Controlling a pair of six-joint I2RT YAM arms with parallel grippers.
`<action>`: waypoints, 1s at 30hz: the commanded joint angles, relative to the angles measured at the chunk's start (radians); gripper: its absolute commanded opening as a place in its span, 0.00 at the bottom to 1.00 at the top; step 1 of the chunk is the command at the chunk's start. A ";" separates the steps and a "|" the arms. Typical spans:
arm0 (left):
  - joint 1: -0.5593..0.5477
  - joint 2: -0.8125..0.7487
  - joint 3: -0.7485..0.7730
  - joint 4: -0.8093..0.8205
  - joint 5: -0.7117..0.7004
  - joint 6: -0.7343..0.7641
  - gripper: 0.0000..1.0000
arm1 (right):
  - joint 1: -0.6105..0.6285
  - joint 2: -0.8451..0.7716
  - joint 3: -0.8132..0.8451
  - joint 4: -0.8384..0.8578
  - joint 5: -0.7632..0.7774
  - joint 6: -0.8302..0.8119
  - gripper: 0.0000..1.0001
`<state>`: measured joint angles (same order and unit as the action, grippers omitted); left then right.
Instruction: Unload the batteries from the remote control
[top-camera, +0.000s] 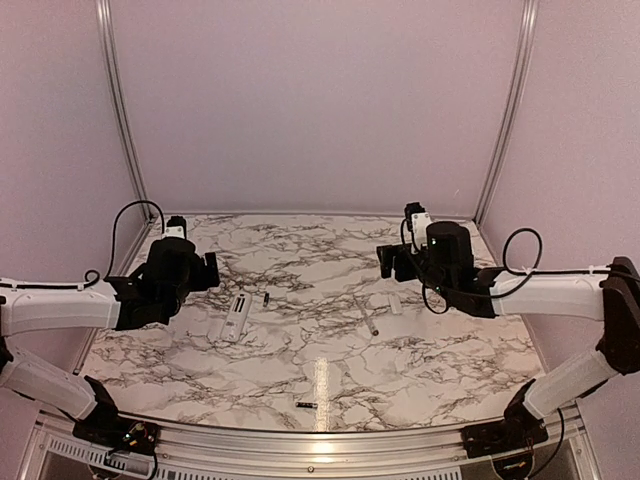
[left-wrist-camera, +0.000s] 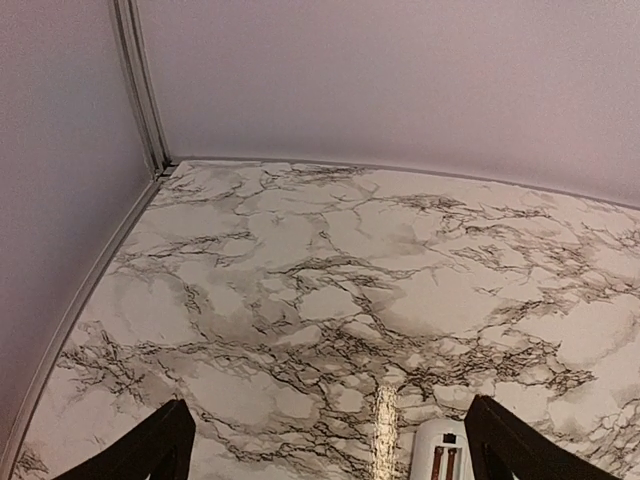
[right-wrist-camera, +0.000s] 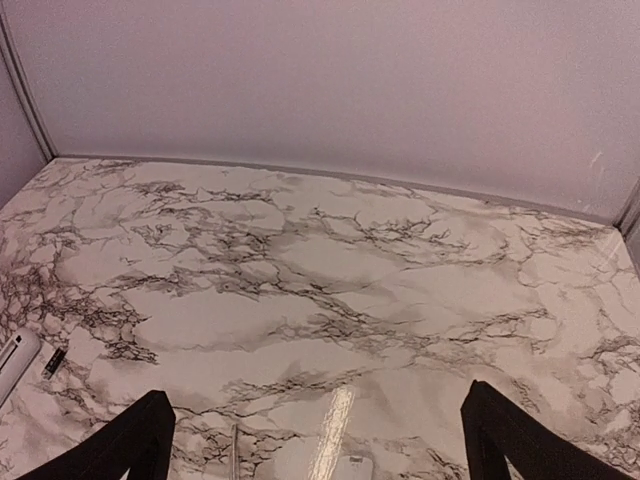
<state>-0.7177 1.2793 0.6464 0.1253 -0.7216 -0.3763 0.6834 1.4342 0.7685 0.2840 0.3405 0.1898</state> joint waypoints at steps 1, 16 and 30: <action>0.081 -0.008 -0.008 0.111 -0.045 0.083 0.99 | -0.113 -0.096 -0.040 0.039 -0.009 -0.017 0.99; 0.332 0.114 -0.056 0.433 -0.053 0.276 0.99 | -0.226 -0.118 -0.064 0.129 0.032 0.007 0.98; 0.428 0.135 -0.237 0.830 -0.013 0.525 0.99 | -0.375 -0.158 -0.172 0.160 0.142 0.063 0.98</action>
<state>-0.2932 1.3960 0.5148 0.7071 -0.7341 -0.0071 0.3248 1.2976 0.6159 0.4149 0.3771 0.2356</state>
